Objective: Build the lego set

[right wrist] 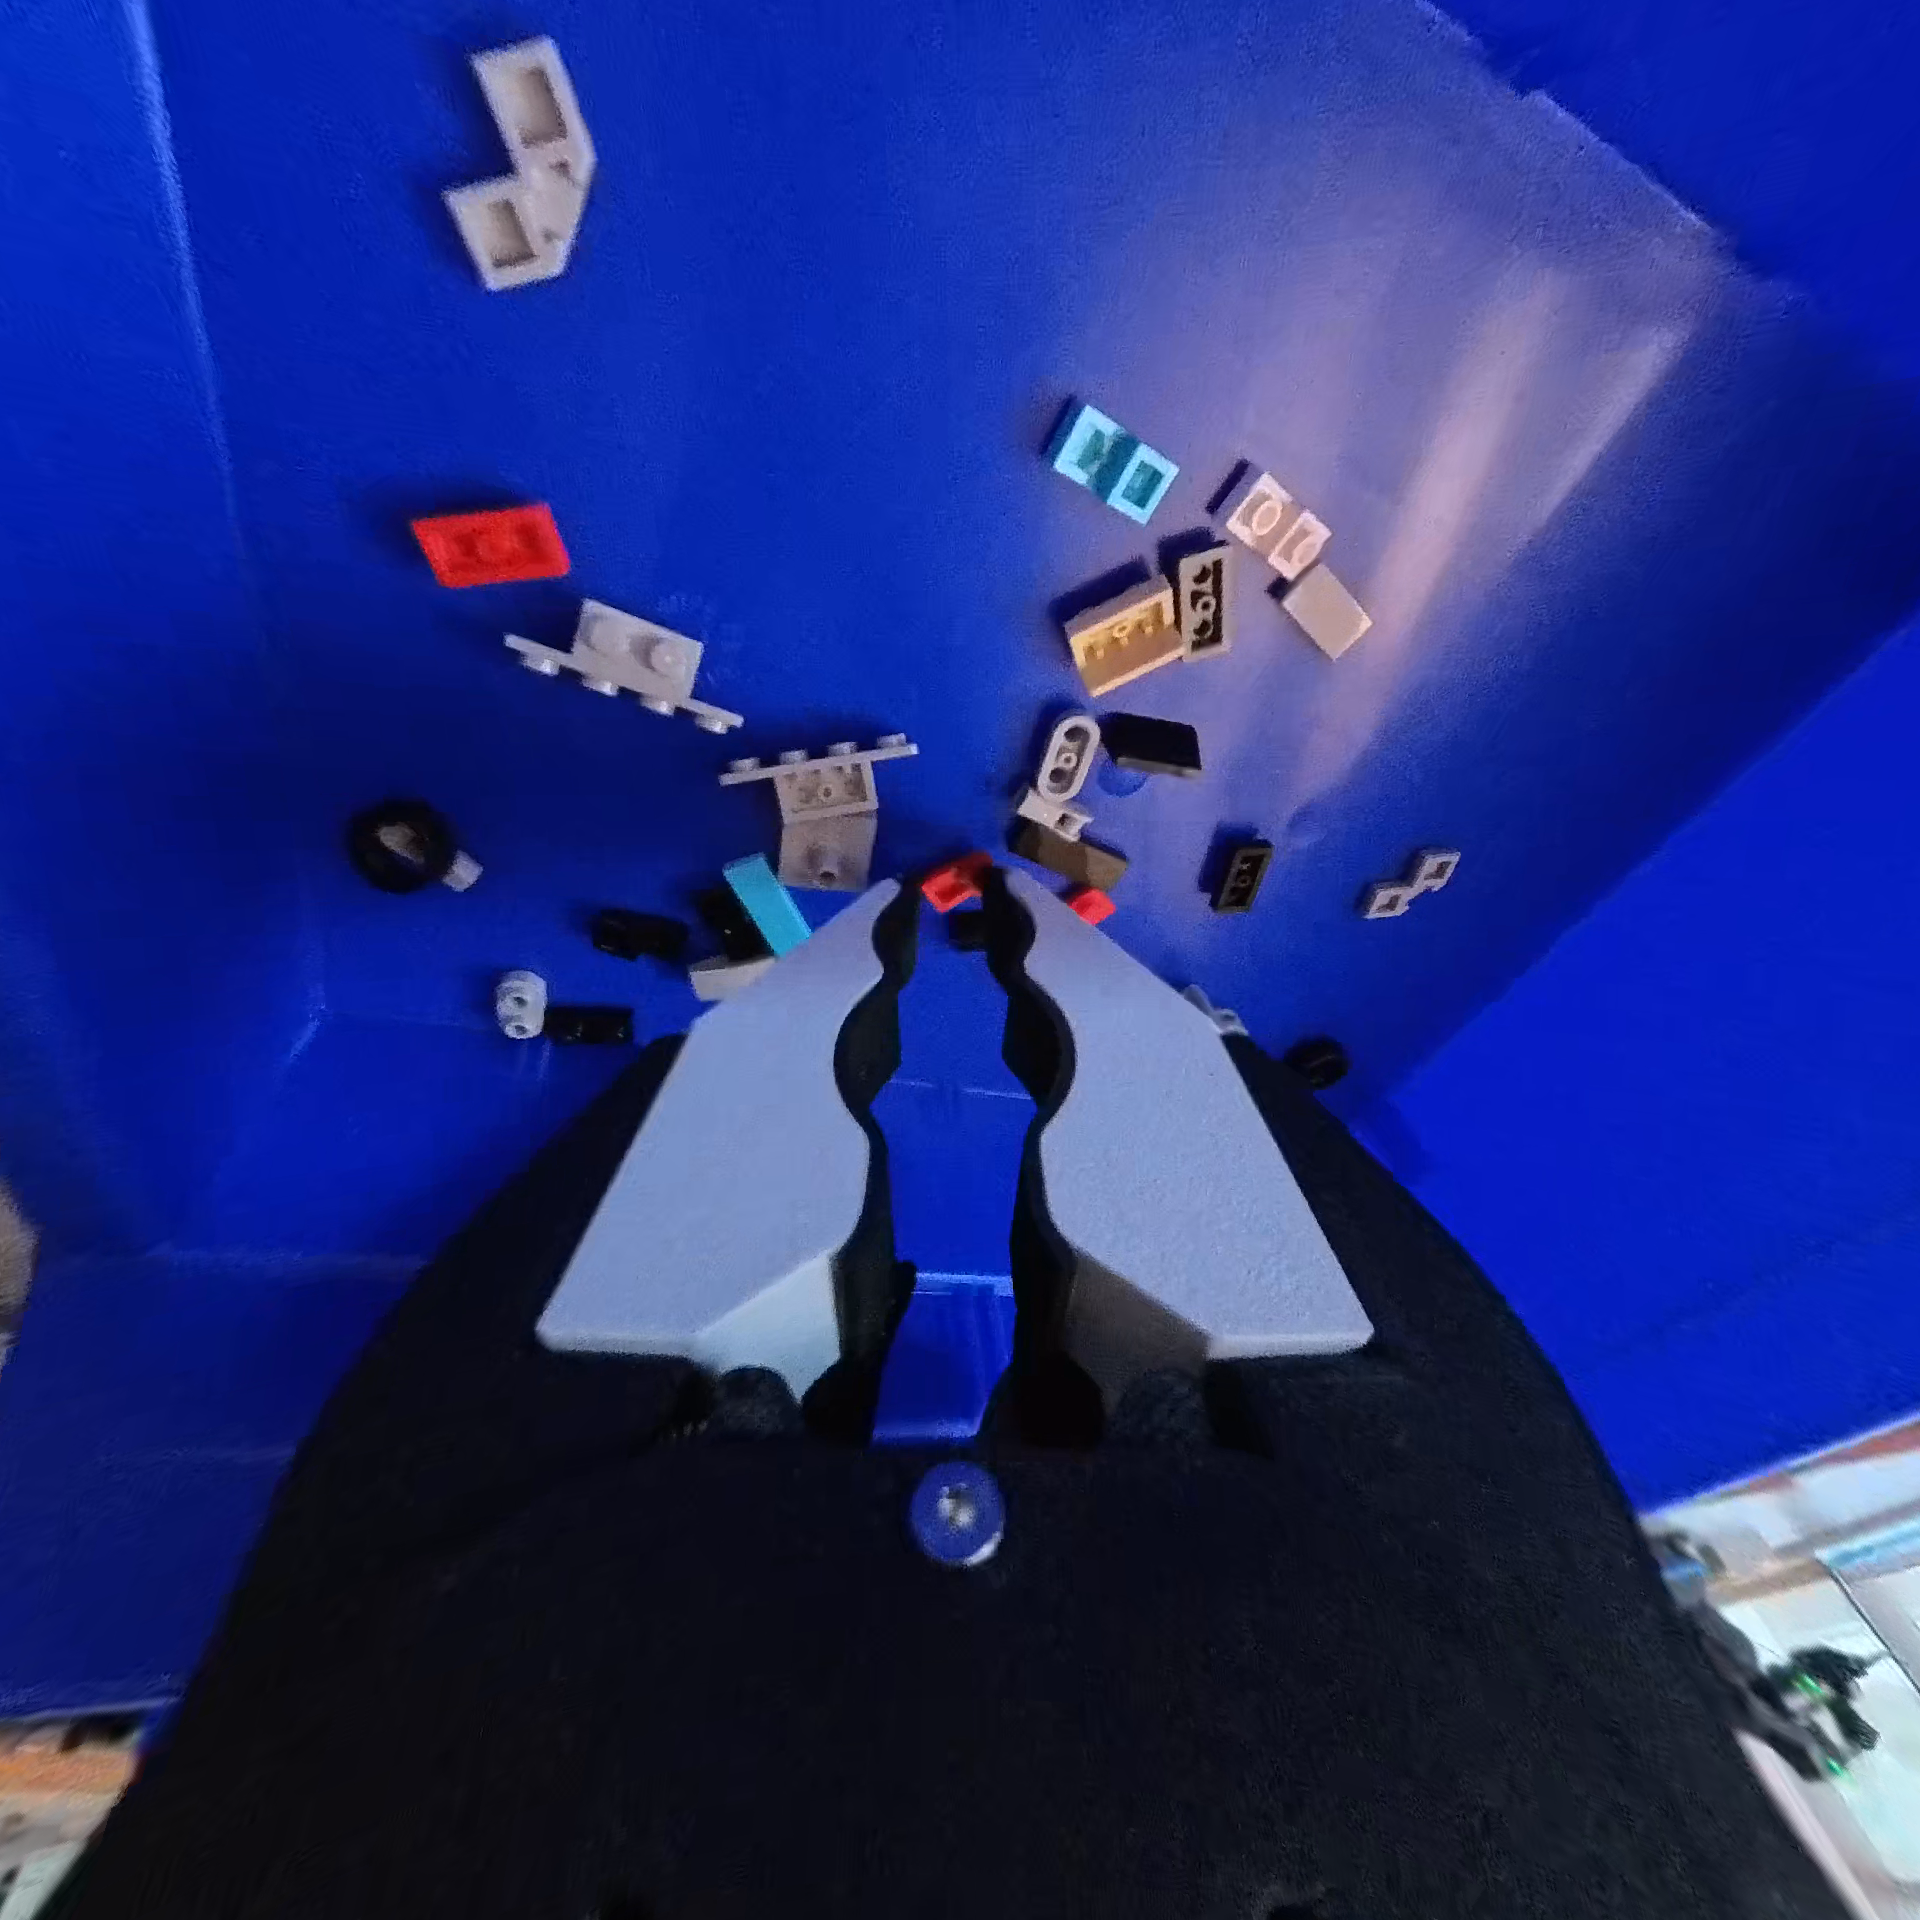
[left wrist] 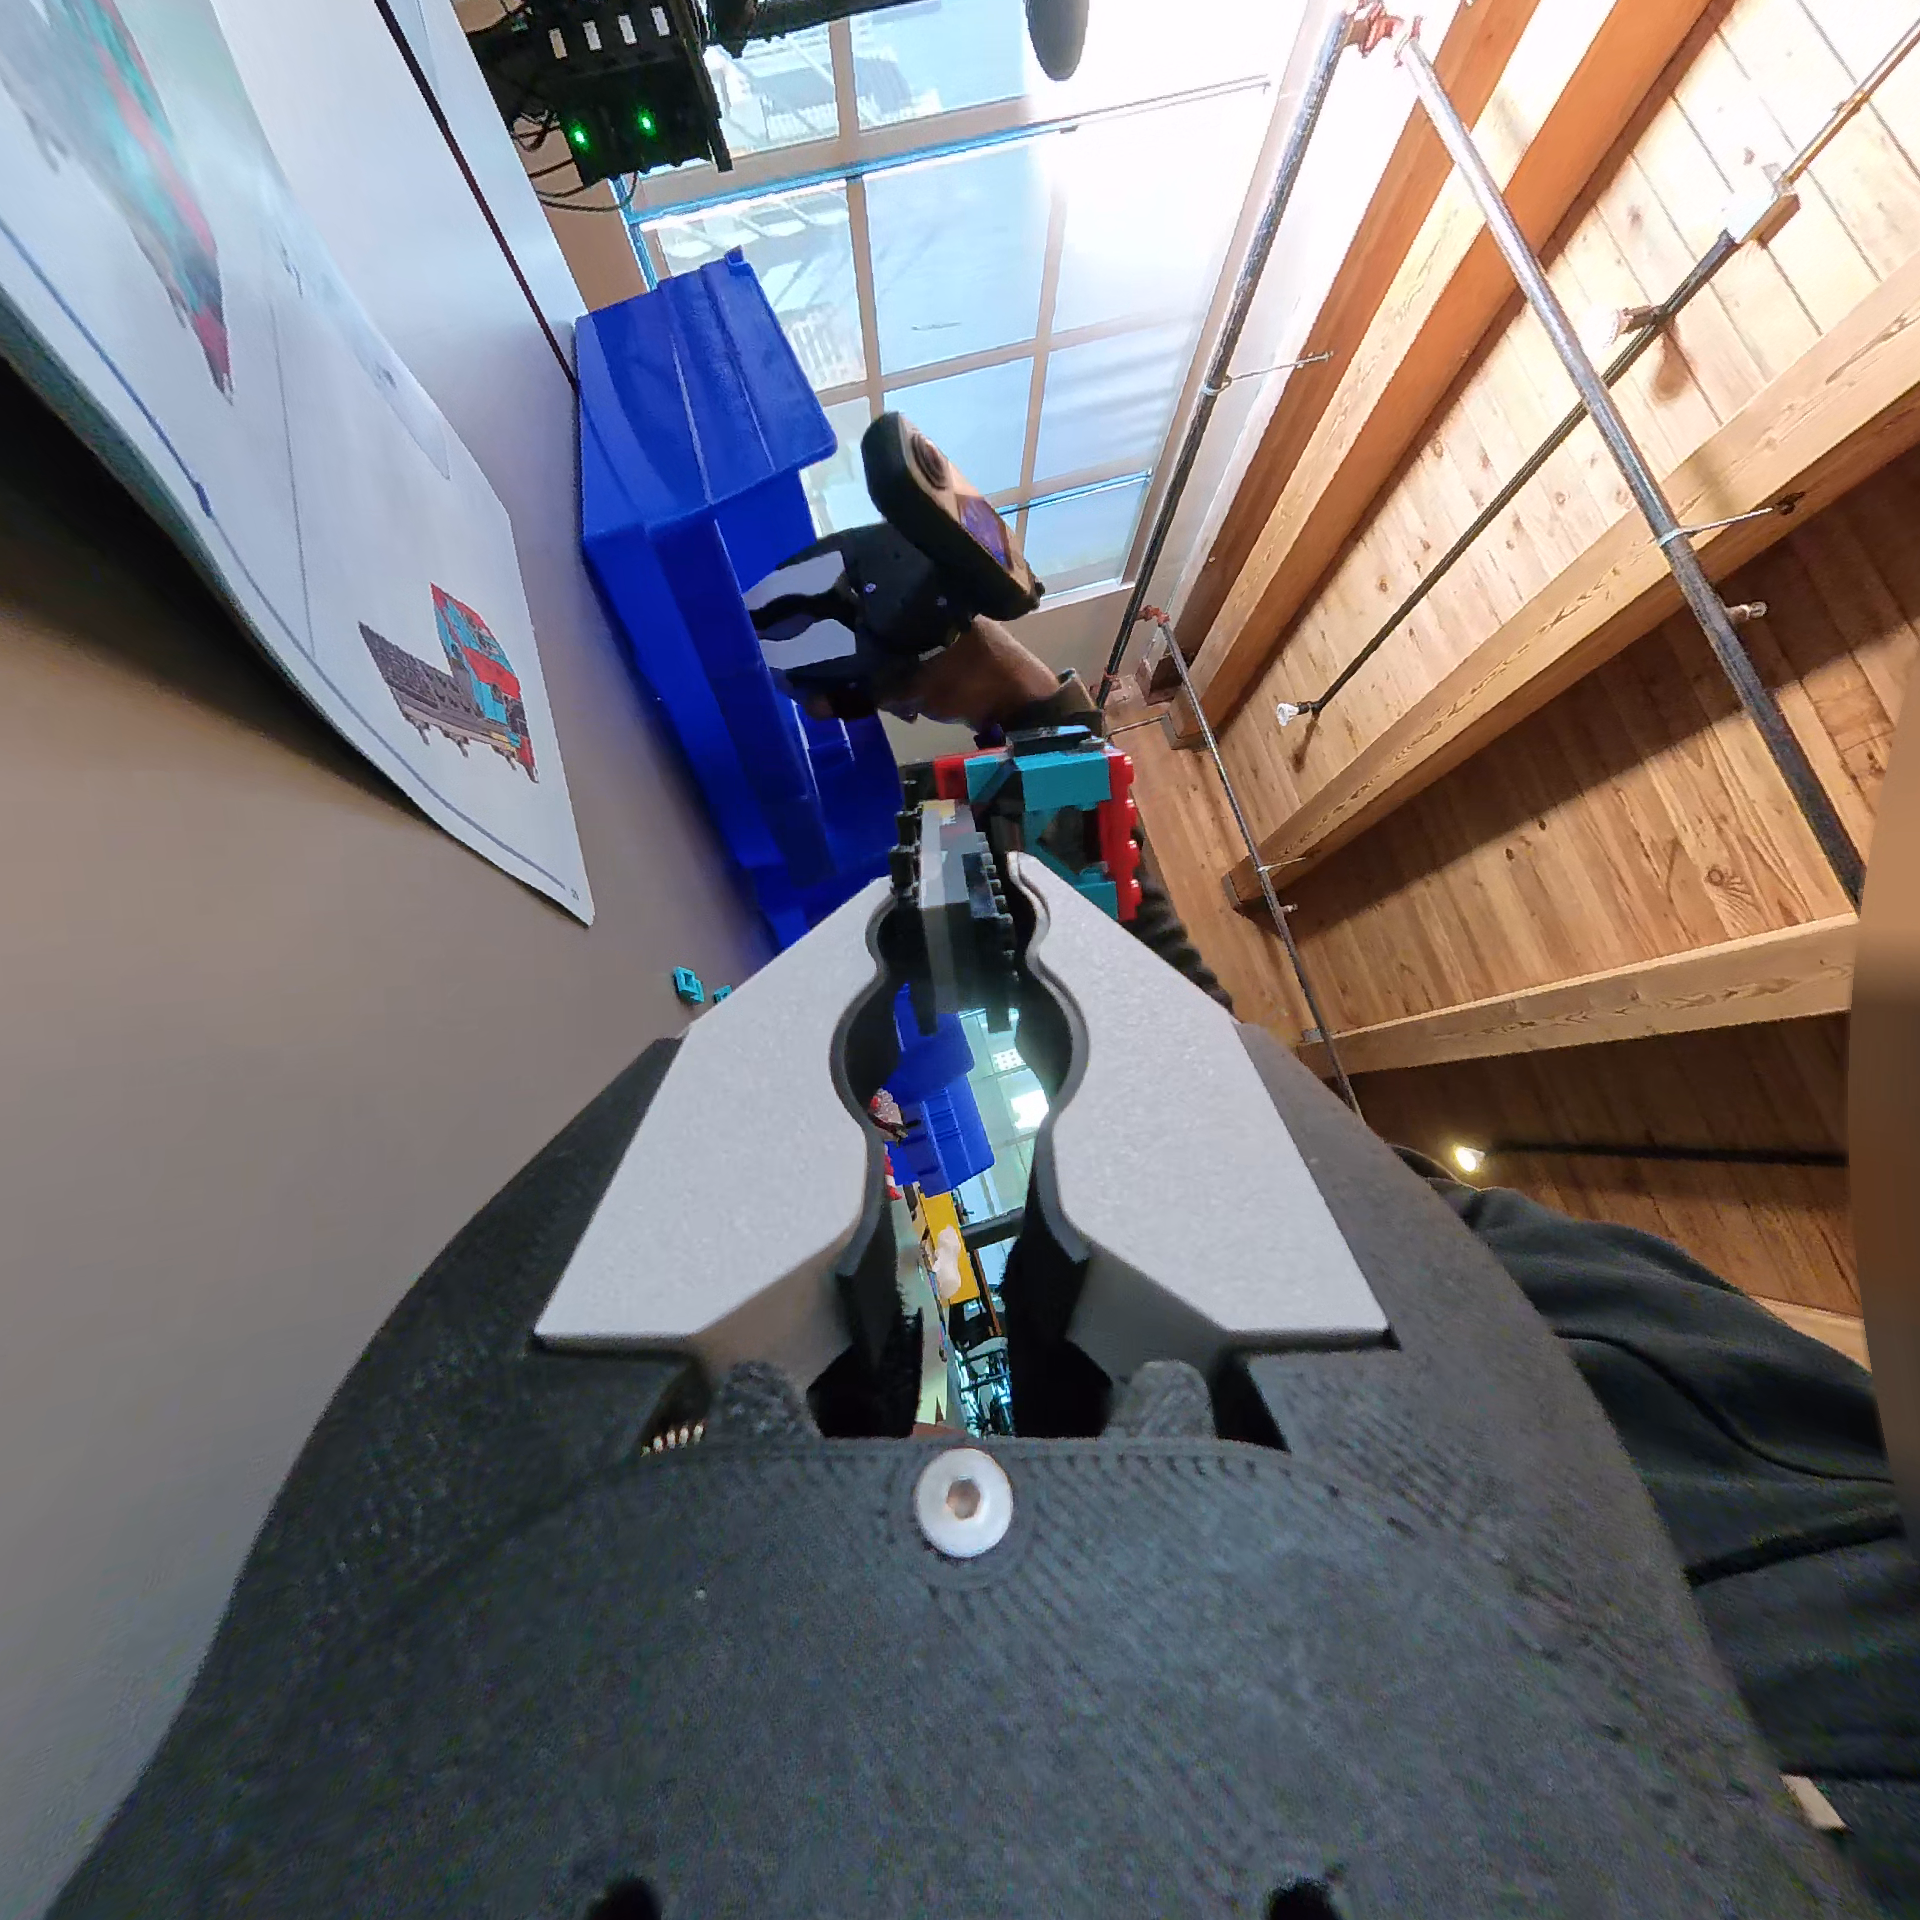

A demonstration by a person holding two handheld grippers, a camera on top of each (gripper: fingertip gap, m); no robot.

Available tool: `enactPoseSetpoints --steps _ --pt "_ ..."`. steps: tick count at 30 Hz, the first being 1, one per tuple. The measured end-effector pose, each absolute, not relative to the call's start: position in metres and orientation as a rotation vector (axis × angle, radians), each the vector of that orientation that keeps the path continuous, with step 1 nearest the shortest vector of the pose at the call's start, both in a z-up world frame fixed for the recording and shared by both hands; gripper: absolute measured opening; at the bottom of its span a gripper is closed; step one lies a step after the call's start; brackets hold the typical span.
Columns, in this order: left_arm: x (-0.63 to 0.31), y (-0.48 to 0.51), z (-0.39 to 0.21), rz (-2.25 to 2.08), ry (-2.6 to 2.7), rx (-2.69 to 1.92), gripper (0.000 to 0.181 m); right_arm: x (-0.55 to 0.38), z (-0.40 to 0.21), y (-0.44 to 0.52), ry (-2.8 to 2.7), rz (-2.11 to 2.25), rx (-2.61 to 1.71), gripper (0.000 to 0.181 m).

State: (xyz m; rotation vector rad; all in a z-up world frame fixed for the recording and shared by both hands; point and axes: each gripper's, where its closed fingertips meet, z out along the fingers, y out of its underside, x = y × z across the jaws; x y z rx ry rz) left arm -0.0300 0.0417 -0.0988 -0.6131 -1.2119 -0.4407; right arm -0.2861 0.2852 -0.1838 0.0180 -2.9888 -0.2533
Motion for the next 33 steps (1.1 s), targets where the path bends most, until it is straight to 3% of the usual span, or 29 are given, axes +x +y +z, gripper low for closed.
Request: enactPoseSetpoints --steps 7,16,26,33 --pt "-0.030 0.042 -0.099 -0.441 -1.210 -0.616 0.016 -0.245 -0.138 0.257 -2.931 0.072 0.018 0.013" --pt "-0.028 0.044 -0.099 -0.426 -1.213 -0.637 0.016 -0.152 -0.098 0.236 -2.783 0.087 0.249 0.013" --pt "-0.024 0.049 -0.100 -0.396 -1.222 -0.675 0.017 -0.081 -0.121 0.222 -2.866 0.143 0.314 0.013" --pt "-0.024 0.049 -0.100 -0.392 -1.223 -0.677 0.017 -0.016 -0.175 0.204 -2.997 0.325 0.281 0.013"
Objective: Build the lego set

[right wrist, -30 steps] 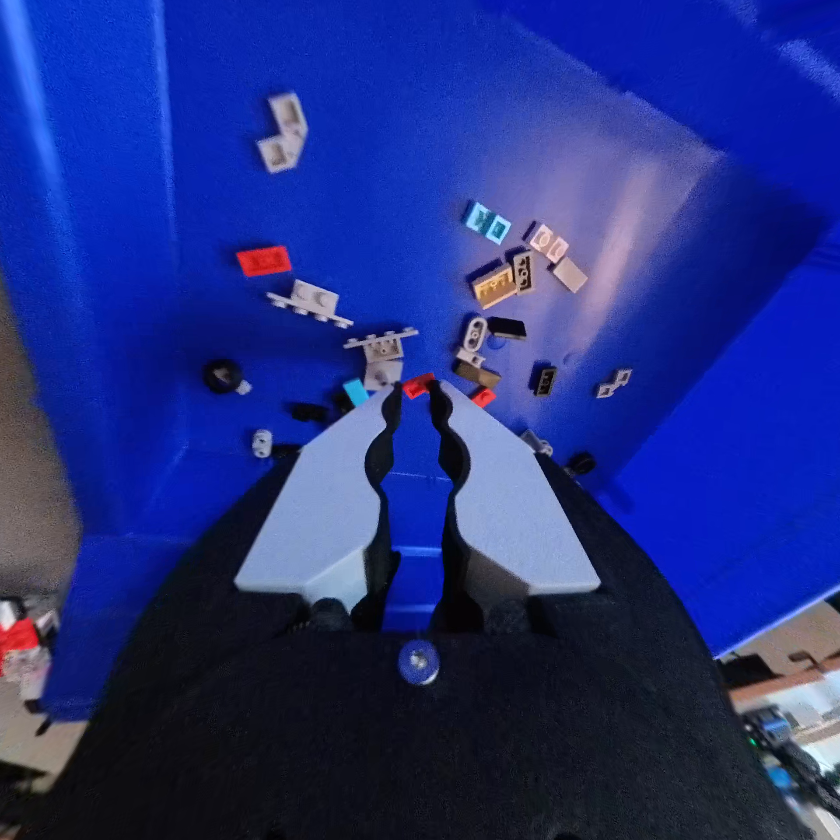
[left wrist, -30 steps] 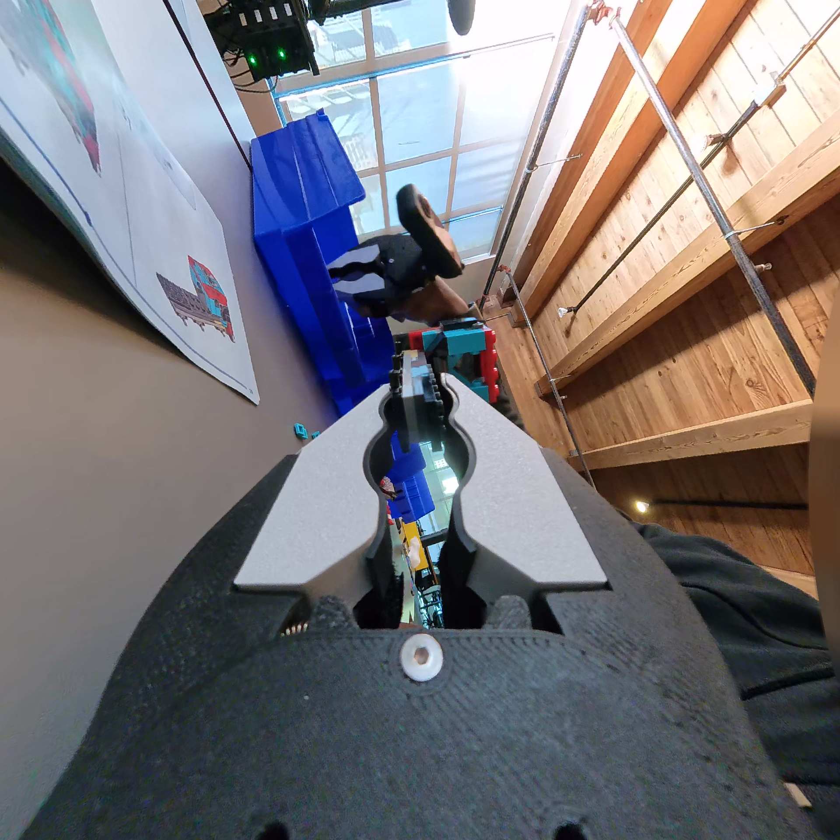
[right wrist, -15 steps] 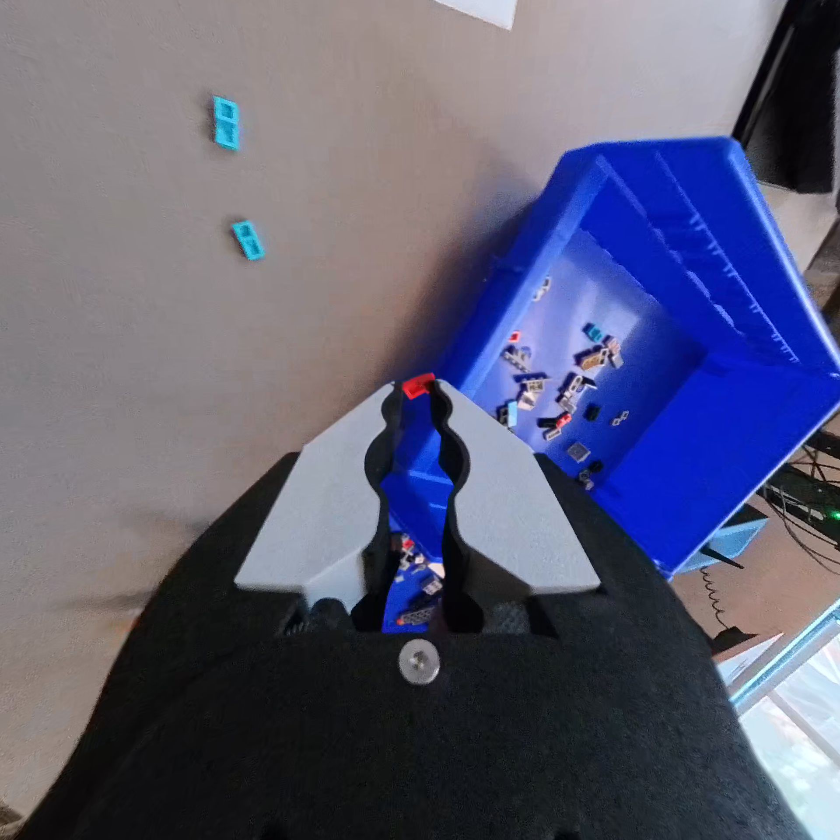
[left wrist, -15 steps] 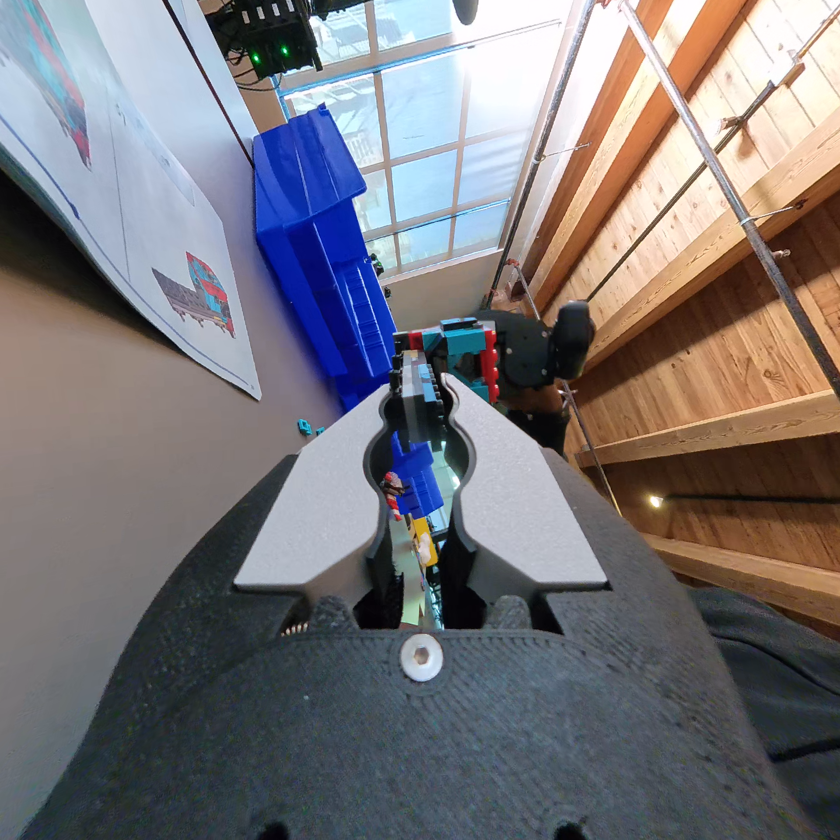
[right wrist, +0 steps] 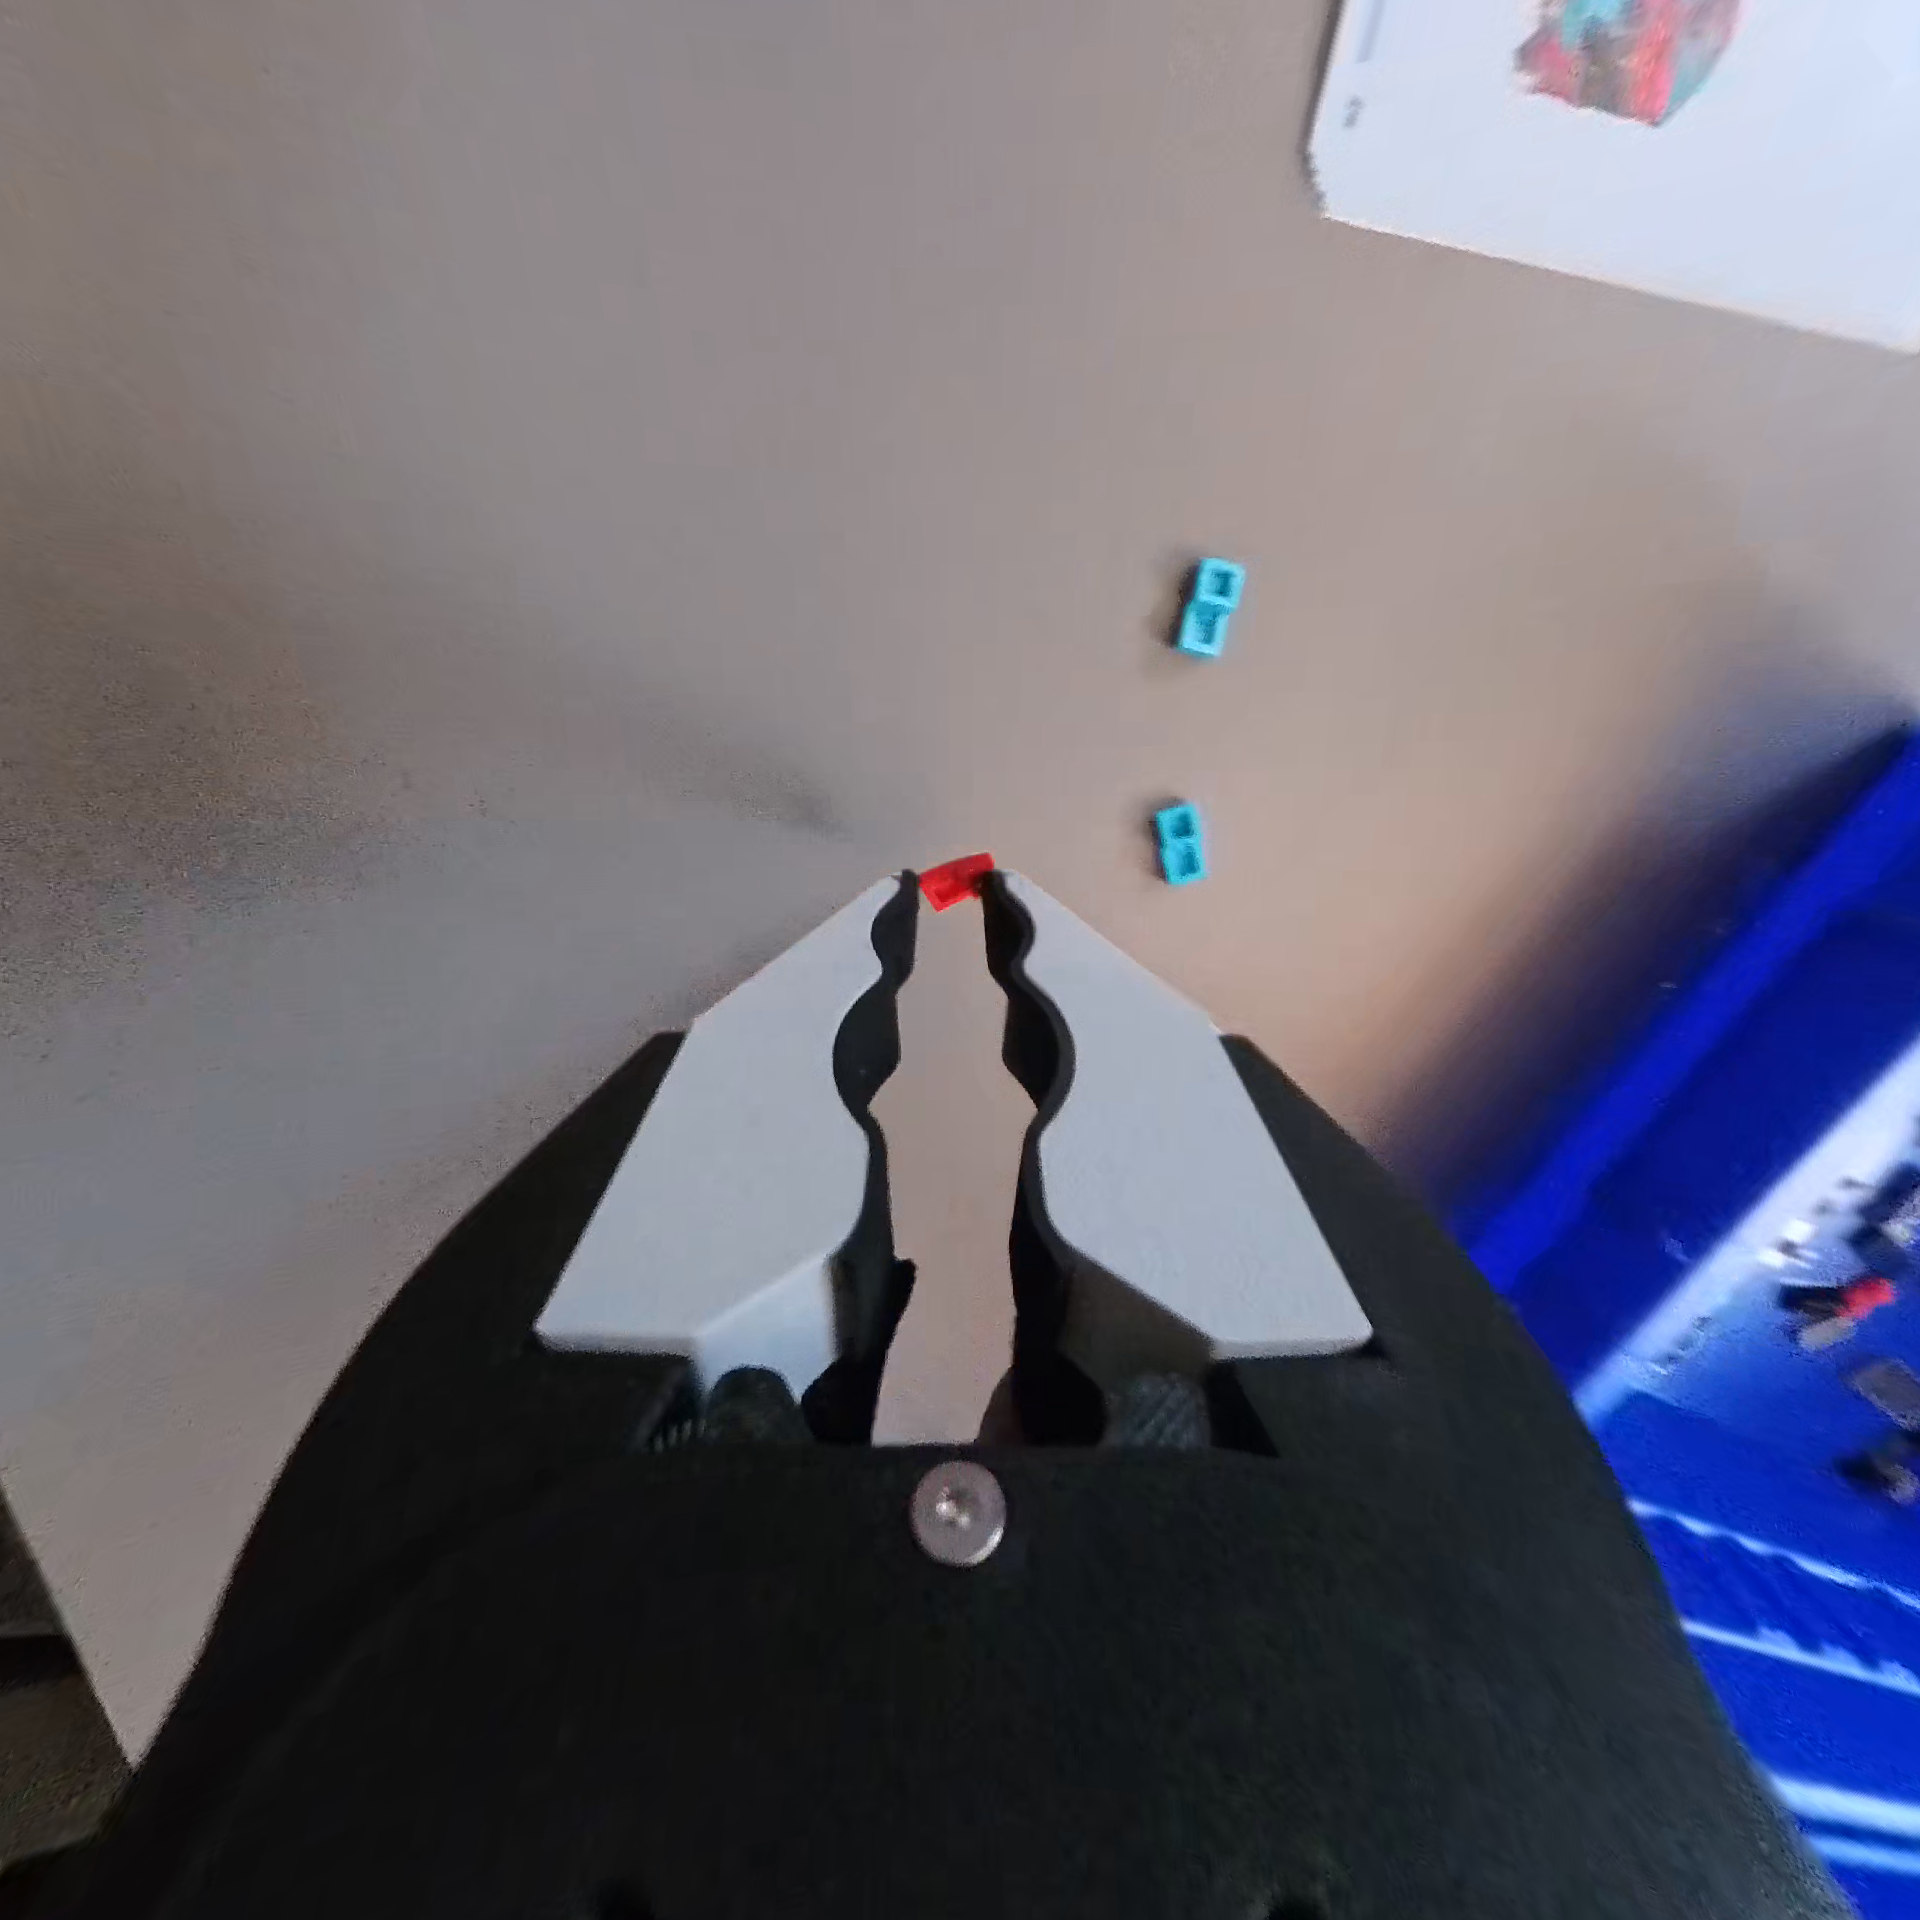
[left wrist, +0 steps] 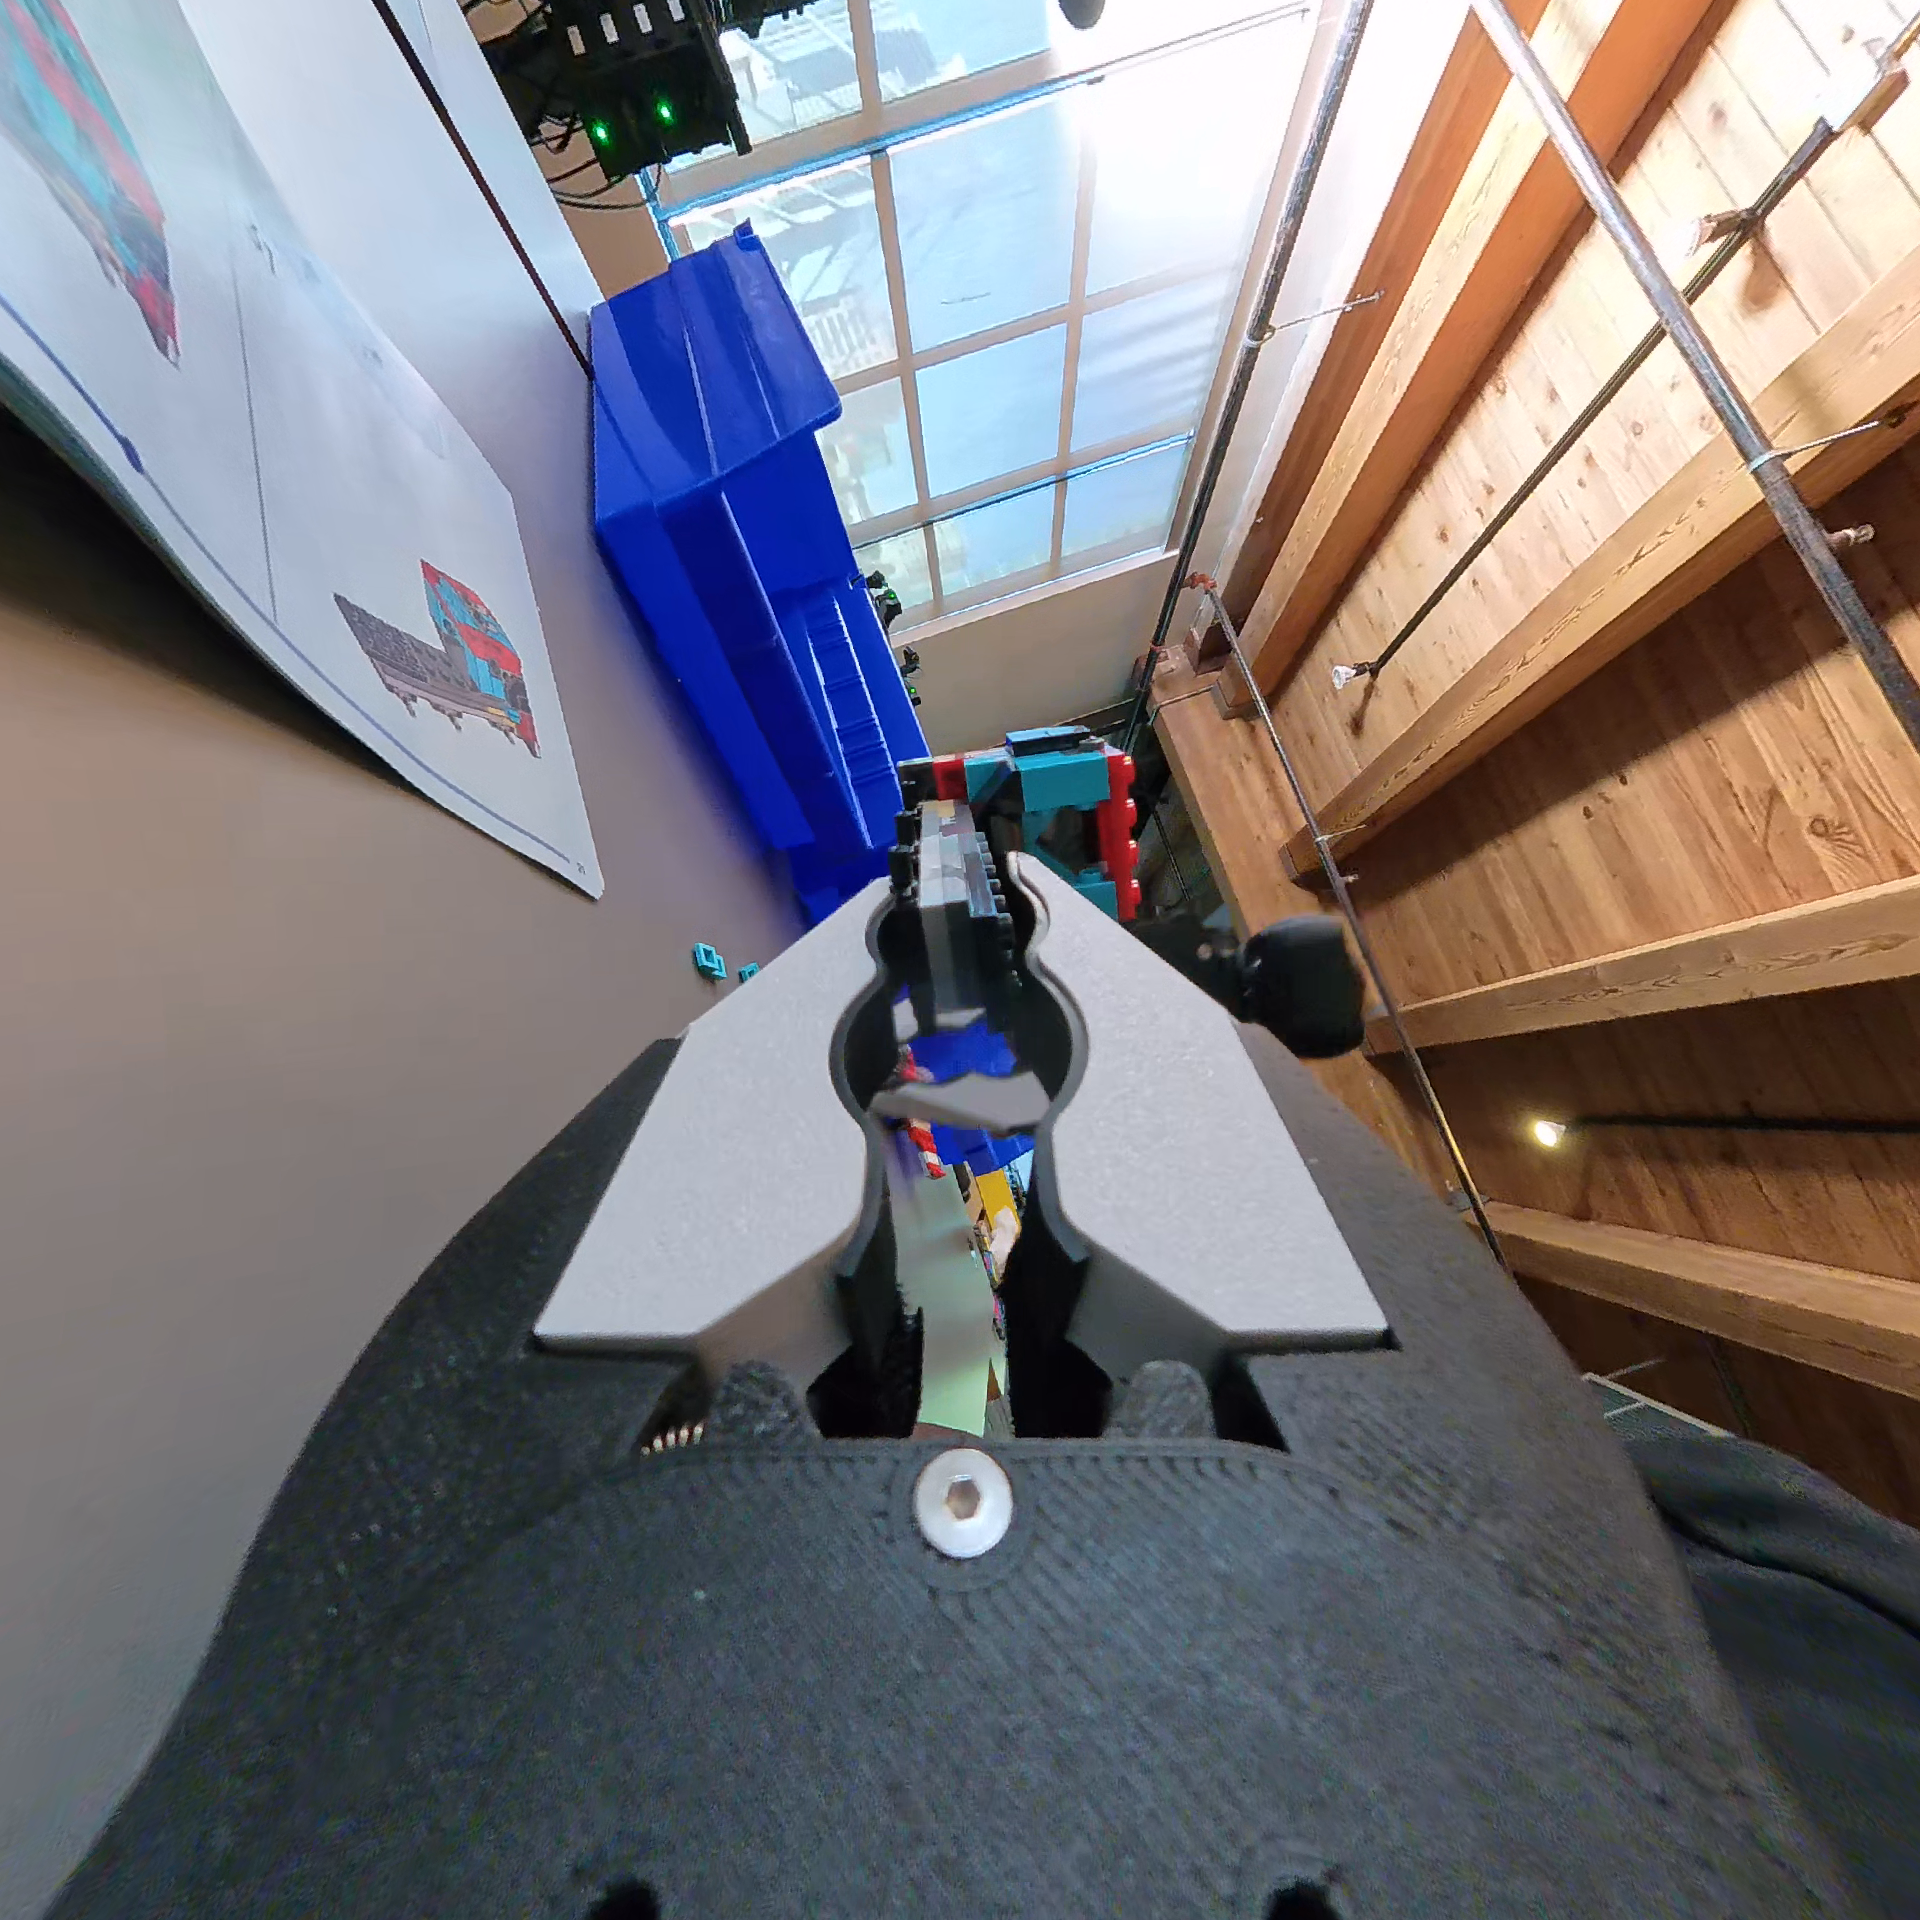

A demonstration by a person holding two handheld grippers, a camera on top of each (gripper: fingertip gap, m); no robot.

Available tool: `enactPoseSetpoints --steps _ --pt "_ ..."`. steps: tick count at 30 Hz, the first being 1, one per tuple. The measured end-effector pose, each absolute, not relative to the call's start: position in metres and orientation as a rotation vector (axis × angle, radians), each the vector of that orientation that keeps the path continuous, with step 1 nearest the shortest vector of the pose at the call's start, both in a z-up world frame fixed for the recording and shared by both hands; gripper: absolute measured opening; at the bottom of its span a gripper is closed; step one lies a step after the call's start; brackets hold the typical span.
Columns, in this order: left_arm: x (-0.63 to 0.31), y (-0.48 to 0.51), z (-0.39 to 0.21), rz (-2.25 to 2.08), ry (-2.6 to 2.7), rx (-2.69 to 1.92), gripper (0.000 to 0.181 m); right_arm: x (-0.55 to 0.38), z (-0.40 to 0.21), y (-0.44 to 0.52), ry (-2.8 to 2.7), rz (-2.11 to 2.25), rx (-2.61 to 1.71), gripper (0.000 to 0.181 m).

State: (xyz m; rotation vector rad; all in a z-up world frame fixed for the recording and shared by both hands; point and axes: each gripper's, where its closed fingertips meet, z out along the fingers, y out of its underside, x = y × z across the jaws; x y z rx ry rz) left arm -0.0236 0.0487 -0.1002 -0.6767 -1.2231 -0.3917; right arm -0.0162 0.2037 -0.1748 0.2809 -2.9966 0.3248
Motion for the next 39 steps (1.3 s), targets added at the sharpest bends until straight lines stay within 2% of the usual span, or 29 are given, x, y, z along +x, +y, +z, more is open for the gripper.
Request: enactPoseSetpoints --steps 6,8,13,18,25,30,39 --pt "-0.023 0.049 -0.100 -0.397 -1.219 -0.675 0.017 -0.011 -0.188 0.198 -3.001 0.474 0.147 0.014" --pt "-0.023 0.048 -0.100 -0.400 -1.218 -0.672 0.017 -0.016 -0.183 0.201 -2.999 0.471 0.143 0.023" --pt "-0.023 0.048 -0.099 -0.399 -1.217 -0.670 0.017 -0.048 -0.130 0.200 -2.974 0.660 0.116 0.031" --pt "-0.025 0.047 -0.100 -0.409 -1.215 -0.658 0.017 -0.139 -0.084 0.215 -2.815 0.669 0.068 0.029" --pt "-0.032 0.046 -0.099 -0.416 -1.205 -0.649 0.017 -0.226 -0.133 0.229 -2.821 0.330 0.306 0.021" --pt "-0.035 0.048 -0.096 -0.417 -1.182 -0.657 0.017 -0.238 -0.166 0.228 -2.961 0.268 0.366 0.020" --pt "-0.034 0.048 -0.094 -0.427 -1.163 -0.649 0.017 -0.247 -0.177 0.233 -2.959 0.185 0.406 0.022"
